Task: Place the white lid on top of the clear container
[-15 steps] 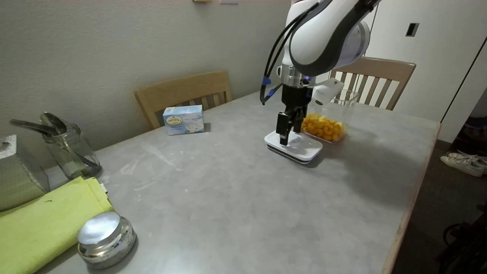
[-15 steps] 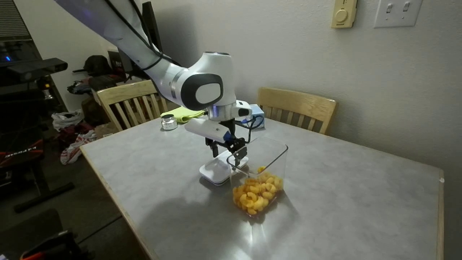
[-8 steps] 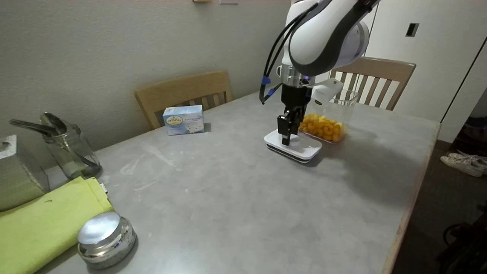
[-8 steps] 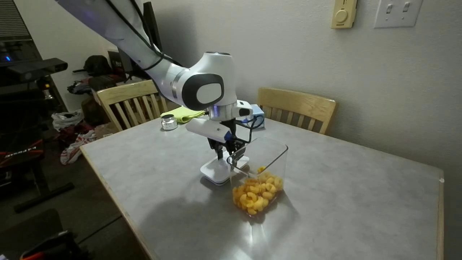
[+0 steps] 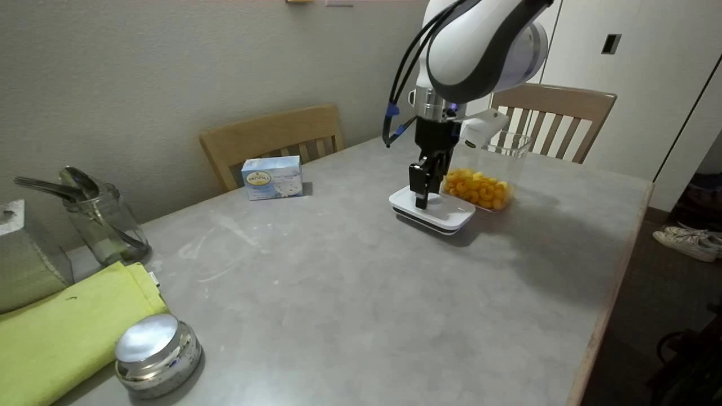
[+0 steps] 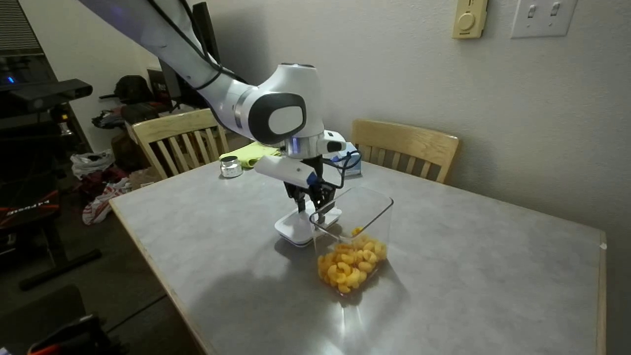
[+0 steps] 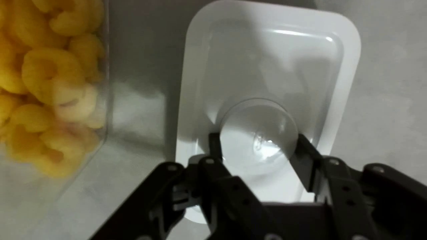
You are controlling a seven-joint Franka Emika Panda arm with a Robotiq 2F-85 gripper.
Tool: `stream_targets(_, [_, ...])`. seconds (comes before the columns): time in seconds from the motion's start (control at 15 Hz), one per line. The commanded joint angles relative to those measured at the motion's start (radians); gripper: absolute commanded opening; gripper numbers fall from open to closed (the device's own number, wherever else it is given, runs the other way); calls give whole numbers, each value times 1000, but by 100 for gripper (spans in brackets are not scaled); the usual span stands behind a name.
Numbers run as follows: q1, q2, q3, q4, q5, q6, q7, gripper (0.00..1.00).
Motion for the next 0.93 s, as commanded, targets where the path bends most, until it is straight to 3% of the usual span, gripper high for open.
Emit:
stream_targets(0.0, [-9,-97,22,-7,18,-60,2,29])
stream_targets(0.4, [18,-238,19,12,3,-71,16,29])
stream_targets(0.87, [-4,-341,-19,20,-5,-58,-10,29])
